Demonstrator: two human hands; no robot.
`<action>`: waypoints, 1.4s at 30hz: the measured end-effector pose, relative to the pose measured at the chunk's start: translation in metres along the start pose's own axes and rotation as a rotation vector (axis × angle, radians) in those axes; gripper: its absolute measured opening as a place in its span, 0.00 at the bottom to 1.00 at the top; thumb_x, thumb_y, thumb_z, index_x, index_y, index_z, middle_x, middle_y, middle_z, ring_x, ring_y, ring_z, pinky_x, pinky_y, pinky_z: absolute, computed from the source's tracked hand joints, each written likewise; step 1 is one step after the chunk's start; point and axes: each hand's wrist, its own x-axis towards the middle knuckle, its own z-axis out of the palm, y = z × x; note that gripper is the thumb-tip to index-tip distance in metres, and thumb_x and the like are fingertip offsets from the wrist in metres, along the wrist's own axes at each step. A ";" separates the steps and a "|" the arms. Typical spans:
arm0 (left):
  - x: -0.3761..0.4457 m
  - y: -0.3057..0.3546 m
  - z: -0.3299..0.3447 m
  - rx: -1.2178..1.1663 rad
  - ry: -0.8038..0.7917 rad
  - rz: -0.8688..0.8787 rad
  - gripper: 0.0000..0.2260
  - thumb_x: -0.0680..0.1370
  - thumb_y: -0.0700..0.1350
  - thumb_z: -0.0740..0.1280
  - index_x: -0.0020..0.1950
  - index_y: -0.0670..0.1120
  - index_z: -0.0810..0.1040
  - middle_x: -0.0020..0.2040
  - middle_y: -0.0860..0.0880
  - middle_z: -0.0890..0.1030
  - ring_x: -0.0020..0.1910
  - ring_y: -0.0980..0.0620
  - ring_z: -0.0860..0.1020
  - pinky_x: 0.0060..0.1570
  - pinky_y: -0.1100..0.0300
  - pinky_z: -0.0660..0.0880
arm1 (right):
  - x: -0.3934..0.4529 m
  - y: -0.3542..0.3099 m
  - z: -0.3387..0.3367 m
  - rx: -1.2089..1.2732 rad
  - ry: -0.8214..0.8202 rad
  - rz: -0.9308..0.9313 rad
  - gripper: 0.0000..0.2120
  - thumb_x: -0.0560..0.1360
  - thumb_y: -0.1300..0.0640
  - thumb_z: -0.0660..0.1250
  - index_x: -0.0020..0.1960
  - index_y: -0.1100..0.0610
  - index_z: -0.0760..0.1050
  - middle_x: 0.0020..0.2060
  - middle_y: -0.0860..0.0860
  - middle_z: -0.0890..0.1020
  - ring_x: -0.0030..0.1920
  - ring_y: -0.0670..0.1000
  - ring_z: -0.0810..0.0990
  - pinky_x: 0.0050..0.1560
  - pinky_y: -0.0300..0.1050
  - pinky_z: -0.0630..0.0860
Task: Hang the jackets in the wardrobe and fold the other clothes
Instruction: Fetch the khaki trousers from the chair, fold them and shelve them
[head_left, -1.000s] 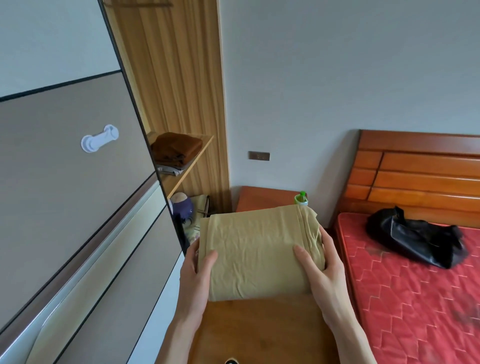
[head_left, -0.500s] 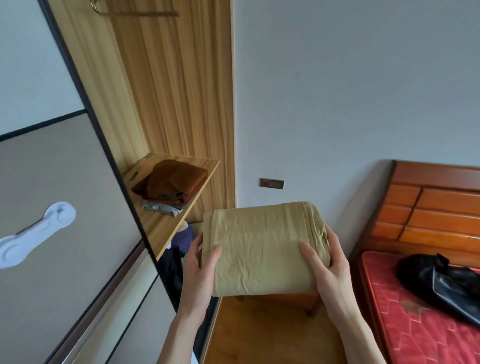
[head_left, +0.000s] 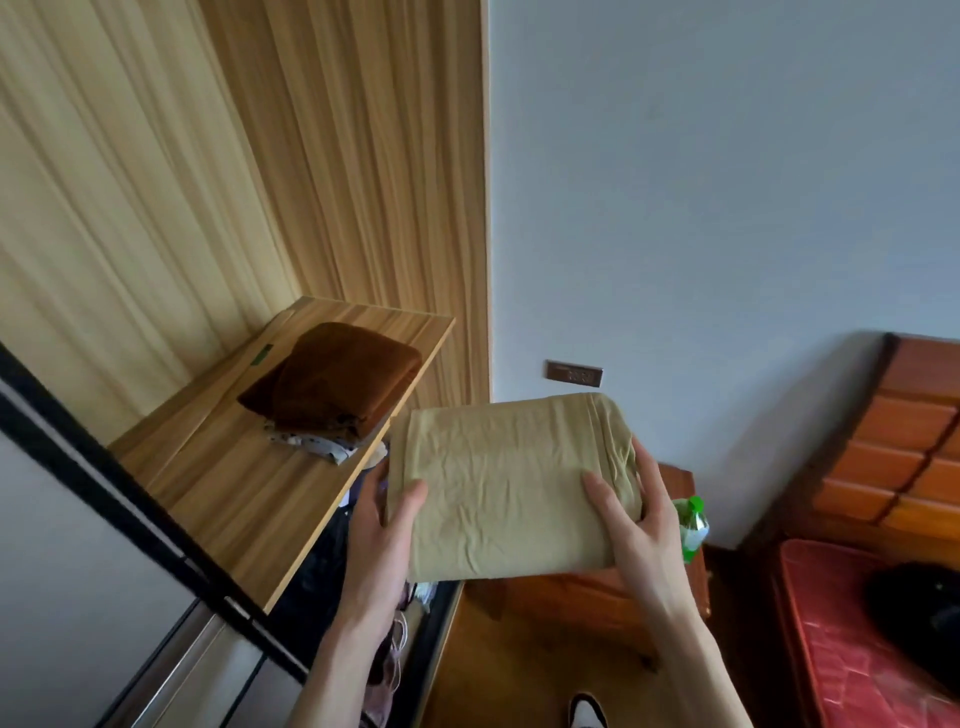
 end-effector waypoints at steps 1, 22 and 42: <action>0.011 0.000 0.004 0.003 0.022 -0.009 0.16 0.82 0.48 0.68 0.70 0.56 0.76 0.59 0.52 0.85 0.55 0.52 0.85 0.51 0.49 0.80 | 0.016 0.003 0.002 0.003 -0.025 0.005 0.23 0.79 0.54 0.72 0.71 0.41 0.72 0.58 0.36 0.83 0.58 0.33 0.80 0.52 0.24 0.74; 0.135 -0.011 0.108 -0.012 0.706 -0.107 0.38 0.66 0.70 0.75 0.73 0.66 0.66 0.65 0.58 0.74 0.61 0.51 0.75 0.61 0.45 0.76 | 0.291 0.061 0.057 0.054 -0.519 0.232 0.29 0.74 0.45 0.74 0.72 0.31 0.70 0.62 0.43 0.80 0.57 0.42 0.83 0.54 0.43 0.79; 0.186 0.030 0.041 -0.124 1.044 0.199 0.22 0.81 0.50 0.70 0.74 0.55 0.71 0.61 0.56 0.79 0.57 0.56 0.79 0.50 0.60 0.76 | 0.341 0.017 0.226 0.094 -0.880 0.100 0.12 0.79 0.53 0.73 0.62 0.45 0.80 0.52 0.37 0.86 0.55 0.39 0.84 0.54 0.36 0.80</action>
